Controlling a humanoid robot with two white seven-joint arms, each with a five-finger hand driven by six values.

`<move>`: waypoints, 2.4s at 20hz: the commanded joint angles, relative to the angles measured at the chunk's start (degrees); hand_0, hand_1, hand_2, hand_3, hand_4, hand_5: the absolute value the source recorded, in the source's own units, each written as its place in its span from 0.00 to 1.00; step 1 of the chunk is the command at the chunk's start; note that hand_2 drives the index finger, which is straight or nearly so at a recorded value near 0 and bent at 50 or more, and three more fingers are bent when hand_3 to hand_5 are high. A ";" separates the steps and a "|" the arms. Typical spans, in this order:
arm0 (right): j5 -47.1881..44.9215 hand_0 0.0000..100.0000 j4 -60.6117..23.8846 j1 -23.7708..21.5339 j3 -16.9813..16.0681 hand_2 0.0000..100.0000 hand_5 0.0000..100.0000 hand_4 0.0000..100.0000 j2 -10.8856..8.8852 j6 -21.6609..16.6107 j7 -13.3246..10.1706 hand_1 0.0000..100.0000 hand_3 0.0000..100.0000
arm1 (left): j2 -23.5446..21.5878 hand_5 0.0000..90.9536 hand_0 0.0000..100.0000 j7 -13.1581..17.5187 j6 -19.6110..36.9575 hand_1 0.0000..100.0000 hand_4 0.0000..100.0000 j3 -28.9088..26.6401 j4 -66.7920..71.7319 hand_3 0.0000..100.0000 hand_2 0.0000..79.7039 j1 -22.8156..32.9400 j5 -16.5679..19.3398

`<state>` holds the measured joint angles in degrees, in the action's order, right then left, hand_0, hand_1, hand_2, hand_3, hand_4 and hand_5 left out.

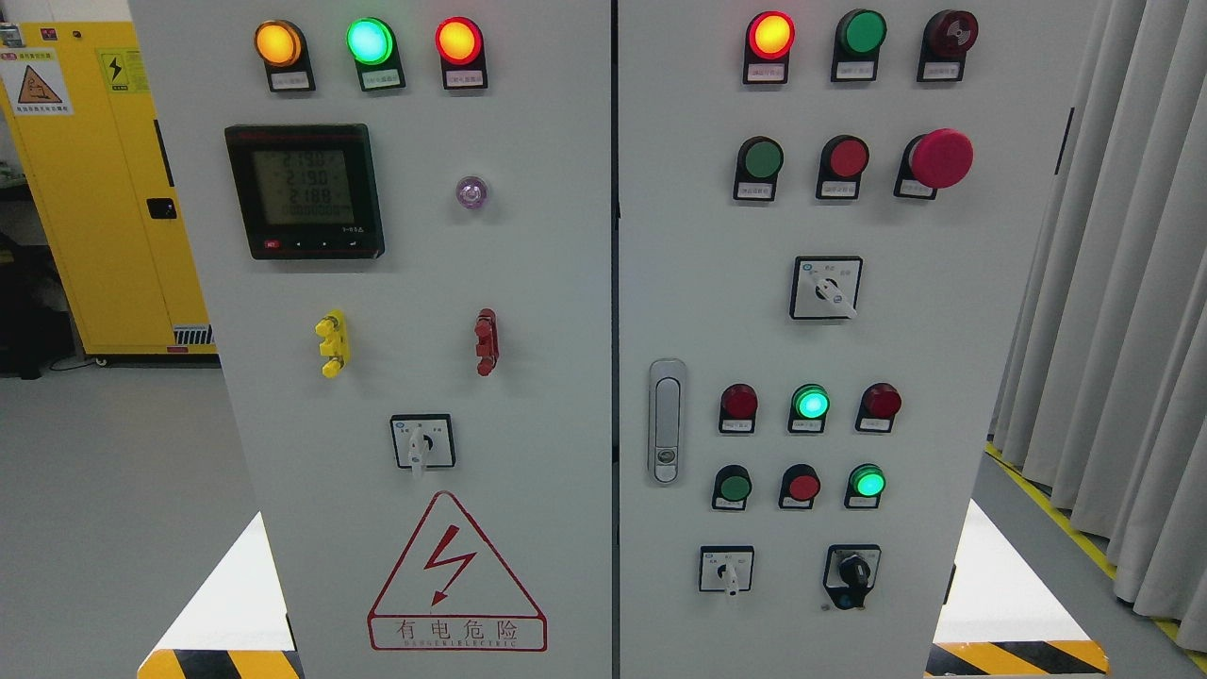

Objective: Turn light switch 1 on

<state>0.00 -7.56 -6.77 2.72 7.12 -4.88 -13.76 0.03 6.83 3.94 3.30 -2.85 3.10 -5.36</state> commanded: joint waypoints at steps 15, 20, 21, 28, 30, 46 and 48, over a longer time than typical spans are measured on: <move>-1.67 0.00 0.00 0.00 0.00 0.04 0.00 0.00 0.00 0.04 -0.04 0.50 0.00 | -0.56 0.00 0.31 -2.96 0.19 0.23 0.00 -1.01 -14.26 0.00 0.00 0.94 -0.01; -1.67 0.00 0.00 0.00 0.00 0.04 0.00 0.00 0.00 0.04 0.04 0.50 0.00 | -2.75 0.00 0.31 -4.99 5.09 0.26 0.00 -4.52 -31.57 0.01 0.00 6.03 0.43; -1.67 0.00 0.00 0.00 0.00 0.04 0.00 0.00 0.00 0.04 0.05 0.50 0.00 | -2.84 0.00 0.32 -5.34 6.33 0.26 0.08 -5.14 -34.91 0.12 0.00 6.65 0.52; -1.67 0.00 0.00 0.00 0.00 0.04 0.00 0.00 0.00 0.04 -0.04 0.50 0.00 | -2.85 0.26 0.31 -7.71 7.48 0.31 0.48 -11.46 -58.47 0.41 0.23 10.61 0.61; -1.67 0.00 0.00 0.00 0.00 0.04 0.00 0.00 0.00 0.04 -0.04 0.50 0.00 | -2.76 0.41 0.28 -7.98 7.48 0.34 0.54 -12.52 -64.18 0.47 0.27 10.79 0.52; -1.67 0.00 0.00 0.00 0.00 0.04 0.00 0.00 0.00 0.04 0.05 0.50 0.00 | -3.46 0.86 0.25 -9.21 7.40 0.53 0.81 -10.86 -104.97 0.68 0.46 18.08 0.70; -1.67 0.00 0.00 0.00 0.00 0.04 0.00 0.00 0.00 0.04 0.05 0.50 0.00 | -3.90 0.89 0.25 -9.90 7.48 0.54 0.83 -9.02 -107.61 0.70 0.50 19.13 0.79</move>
<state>0.00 -7.56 -6.77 2.72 7.12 -4.88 -13.76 -3.04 -2.38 11.55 -7.24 -86.36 20.52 -4.74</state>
